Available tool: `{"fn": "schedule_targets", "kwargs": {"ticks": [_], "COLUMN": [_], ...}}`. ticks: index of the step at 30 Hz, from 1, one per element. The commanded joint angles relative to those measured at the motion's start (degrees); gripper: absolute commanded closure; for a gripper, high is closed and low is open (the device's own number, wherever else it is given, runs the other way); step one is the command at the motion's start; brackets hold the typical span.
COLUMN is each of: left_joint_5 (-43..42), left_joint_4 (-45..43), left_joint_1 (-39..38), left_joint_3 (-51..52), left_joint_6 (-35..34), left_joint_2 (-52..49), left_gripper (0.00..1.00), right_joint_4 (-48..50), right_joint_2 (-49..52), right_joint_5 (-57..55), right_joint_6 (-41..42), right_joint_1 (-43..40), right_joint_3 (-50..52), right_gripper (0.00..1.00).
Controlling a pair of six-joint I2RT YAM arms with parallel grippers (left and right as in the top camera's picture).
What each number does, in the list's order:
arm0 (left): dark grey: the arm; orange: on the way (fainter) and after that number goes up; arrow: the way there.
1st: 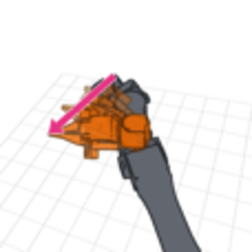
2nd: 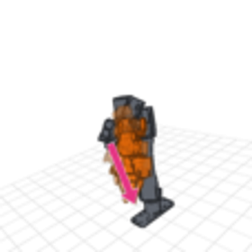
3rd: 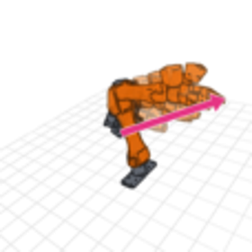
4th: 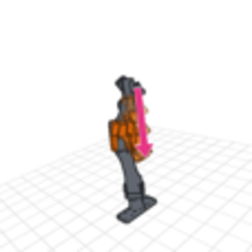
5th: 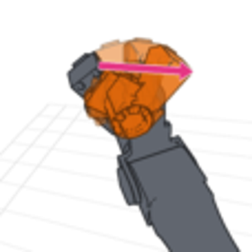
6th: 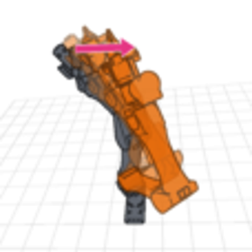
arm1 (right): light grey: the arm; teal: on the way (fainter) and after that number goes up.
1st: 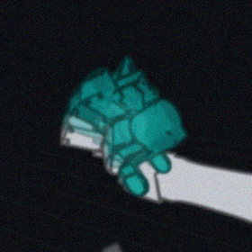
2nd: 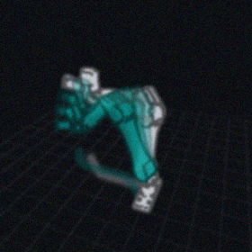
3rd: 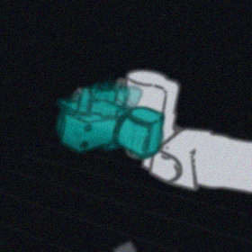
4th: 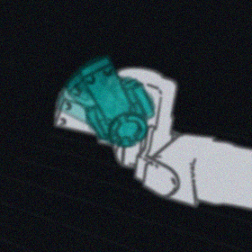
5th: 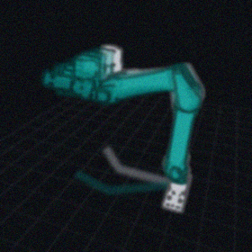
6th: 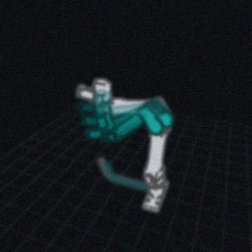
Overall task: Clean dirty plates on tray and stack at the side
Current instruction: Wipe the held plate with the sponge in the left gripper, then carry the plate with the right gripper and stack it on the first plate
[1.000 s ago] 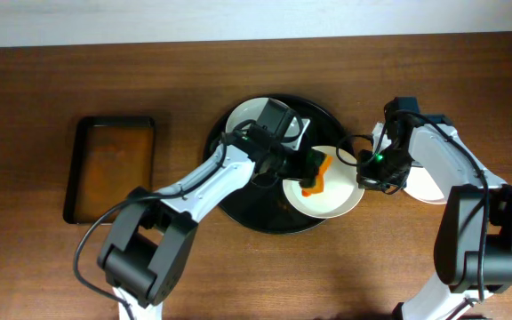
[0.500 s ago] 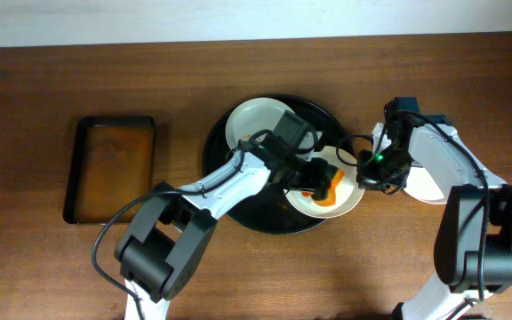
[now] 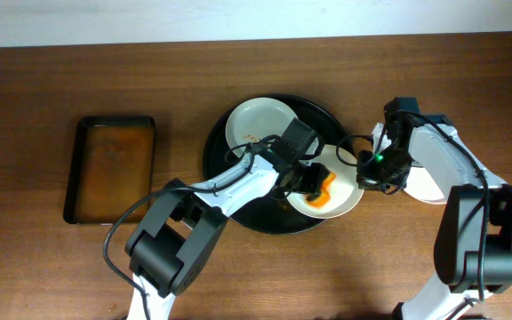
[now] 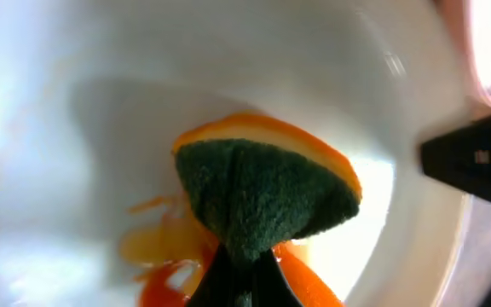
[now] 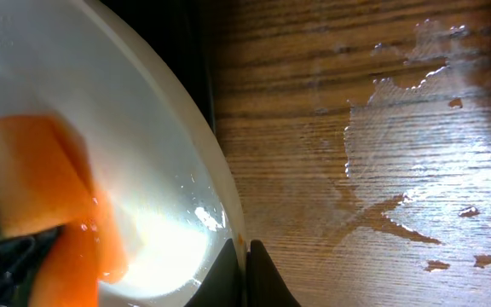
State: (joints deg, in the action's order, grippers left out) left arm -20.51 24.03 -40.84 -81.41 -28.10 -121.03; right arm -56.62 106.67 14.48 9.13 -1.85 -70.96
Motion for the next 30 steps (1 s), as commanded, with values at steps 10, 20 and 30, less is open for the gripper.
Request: {"fn": "schedule_targets", "kwargs": {"ticks": [10,20,30], "left_joint_5": [20.1,31.5,31.3], "left_joint_4": [6.1,5.9,16.6], "left_joint_1": [6.3,6.4,6.8], "left_joint_3": [1.0,1.0,1.0], "left_joint_6": [7.5,7.4,7.3], "left_joint_2": [3.8,12.1,21.3], "left_gripper": [1.00,1.00,1.00], "right_joint_4": [-0.6,-0.6,-4.3], "right_joint_2": [-1.1,-1.1,-3.7], "right_joint_5": [0.3,0.3,-5.5], "right_joint_6": [0.4,0.4,0.4], "right_joint_1": [0.5,0.4,0.5], "right_joint_3": [0.3,0.3,-4.0], "right_gripper": [0.96,0.96,0.96]}}
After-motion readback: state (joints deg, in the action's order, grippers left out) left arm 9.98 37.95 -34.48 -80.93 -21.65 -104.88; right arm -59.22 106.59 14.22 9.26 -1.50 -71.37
